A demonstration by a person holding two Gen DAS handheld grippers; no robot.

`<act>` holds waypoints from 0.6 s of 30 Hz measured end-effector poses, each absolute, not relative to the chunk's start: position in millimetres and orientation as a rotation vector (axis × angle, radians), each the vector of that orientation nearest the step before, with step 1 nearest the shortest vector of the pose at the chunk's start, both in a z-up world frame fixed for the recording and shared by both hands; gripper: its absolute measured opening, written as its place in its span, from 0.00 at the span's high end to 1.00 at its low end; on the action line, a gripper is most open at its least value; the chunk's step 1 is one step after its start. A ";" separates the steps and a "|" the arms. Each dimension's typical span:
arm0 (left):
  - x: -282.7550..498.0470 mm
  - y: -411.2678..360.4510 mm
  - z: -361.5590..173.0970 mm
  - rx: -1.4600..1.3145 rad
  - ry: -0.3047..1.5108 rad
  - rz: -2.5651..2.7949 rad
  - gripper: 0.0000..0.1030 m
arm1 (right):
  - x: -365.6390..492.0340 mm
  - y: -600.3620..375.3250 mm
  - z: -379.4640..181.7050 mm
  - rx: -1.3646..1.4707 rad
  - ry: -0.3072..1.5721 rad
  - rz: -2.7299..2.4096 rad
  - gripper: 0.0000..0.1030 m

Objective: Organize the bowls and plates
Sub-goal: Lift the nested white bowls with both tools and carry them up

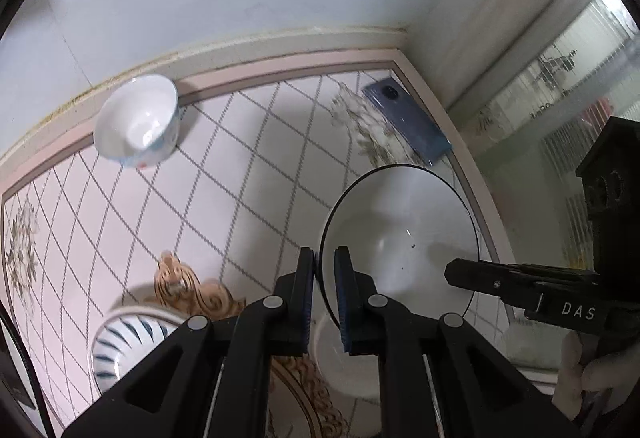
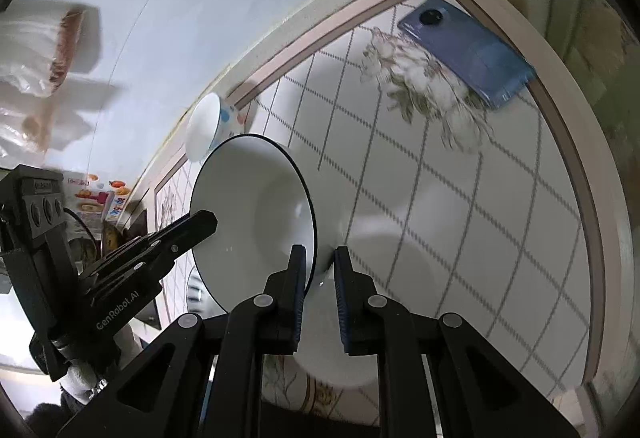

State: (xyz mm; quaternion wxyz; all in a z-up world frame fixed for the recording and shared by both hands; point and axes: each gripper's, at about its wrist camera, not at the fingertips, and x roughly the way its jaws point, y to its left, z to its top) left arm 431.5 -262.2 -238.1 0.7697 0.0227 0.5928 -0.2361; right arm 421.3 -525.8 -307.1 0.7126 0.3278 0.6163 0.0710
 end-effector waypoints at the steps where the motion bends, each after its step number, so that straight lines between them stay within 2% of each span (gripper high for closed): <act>1: 425.9 -261.6 -239.5 0.052 1.290 -0.516 0.92 | 414.2 -526.1 -306.3 0.732 1.367 0.156 0.85; 18: 384.7 -259.7 -276.5 0.096 1.386 -0.507 0.91 | 358.9 -516.3 -341.2 0.785 1.467 0.163 0.85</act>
